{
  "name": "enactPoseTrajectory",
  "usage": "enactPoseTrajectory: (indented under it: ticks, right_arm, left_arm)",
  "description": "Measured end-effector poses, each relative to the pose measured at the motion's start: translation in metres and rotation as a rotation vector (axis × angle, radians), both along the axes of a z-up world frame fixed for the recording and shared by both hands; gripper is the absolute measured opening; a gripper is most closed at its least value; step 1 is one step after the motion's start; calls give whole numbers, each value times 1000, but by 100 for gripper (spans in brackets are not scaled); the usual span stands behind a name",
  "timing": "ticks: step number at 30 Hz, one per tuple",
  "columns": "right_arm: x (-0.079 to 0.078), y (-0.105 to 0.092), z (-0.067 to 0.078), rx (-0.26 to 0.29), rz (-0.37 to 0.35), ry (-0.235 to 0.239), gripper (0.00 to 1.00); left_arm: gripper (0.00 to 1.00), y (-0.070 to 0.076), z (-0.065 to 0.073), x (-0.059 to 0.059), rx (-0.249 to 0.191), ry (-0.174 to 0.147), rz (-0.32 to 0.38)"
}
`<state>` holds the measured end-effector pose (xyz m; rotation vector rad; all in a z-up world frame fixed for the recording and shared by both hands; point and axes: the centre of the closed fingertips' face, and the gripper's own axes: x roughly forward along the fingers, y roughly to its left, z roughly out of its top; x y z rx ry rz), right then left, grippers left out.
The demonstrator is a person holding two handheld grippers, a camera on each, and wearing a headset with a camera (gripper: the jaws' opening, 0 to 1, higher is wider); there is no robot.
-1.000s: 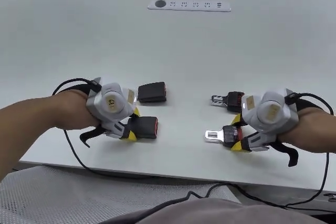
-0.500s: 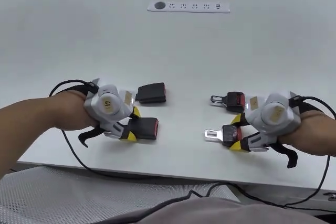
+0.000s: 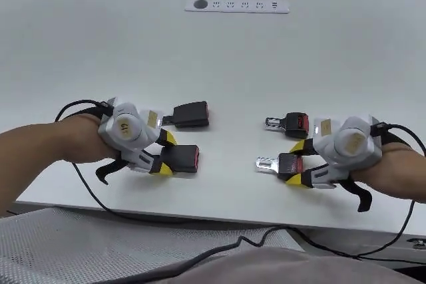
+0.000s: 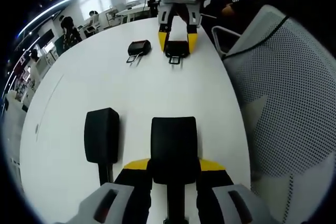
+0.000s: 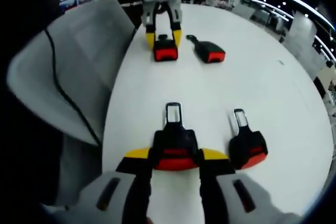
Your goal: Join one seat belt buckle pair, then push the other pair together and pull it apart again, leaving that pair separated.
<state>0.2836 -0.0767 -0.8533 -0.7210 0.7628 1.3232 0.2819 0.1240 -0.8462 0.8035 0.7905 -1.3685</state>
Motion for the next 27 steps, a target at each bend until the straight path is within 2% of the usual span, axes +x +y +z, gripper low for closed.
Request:
enactPoseTrajectory:
  ticks: [10, 18, 27]
  right_arm:
    - [-1, 29, 0, 46, -6, 2, 34]
    - [-2, 55, 1, 59, 13, -18, 34]
    - [-1, 82, 1, 57, 23, -18, 34]
  left_arm:
    - [33, -1, 1, -1, 7, 1, -8]
    - [33, -1, 1, 0, 11, 3, -14]
    - [33, 2, -2, 2, 21, 7, -20]
